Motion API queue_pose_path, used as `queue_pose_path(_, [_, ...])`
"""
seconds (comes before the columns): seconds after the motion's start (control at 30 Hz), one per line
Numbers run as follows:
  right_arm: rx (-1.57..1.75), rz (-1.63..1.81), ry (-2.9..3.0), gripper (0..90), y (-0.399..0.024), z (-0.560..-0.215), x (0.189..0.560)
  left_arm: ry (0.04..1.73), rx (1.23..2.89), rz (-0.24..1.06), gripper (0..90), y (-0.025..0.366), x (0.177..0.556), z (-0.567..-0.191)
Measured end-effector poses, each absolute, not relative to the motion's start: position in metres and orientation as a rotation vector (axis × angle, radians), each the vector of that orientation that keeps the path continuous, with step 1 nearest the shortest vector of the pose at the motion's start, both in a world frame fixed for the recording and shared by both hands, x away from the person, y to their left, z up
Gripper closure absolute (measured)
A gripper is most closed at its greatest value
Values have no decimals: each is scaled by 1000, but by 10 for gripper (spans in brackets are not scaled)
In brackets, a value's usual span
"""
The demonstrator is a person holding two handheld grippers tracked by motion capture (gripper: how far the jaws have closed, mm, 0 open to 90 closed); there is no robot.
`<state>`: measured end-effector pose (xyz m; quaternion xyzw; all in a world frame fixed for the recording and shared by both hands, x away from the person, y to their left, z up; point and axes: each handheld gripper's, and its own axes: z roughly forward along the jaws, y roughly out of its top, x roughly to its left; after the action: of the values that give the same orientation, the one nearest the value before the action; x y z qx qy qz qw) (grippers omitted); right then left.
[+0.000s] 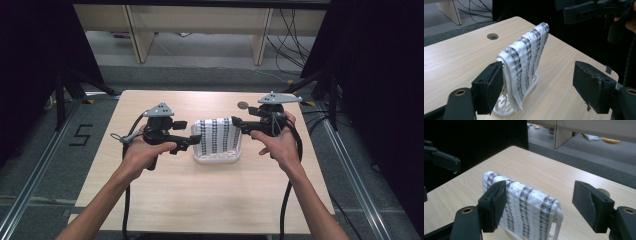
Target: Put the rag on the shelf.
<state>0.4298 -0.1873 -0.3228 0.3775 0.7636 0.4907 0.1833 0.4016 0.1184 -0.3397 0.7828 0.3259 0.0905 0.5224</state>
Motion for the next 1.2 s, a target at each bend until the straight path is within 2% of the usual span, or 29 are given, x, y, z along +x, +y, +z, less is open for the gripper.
queue_pose_path(1.2, [1065,1445,2162,231,-193,-348,393,730,1893,226,236,138,350,-375])
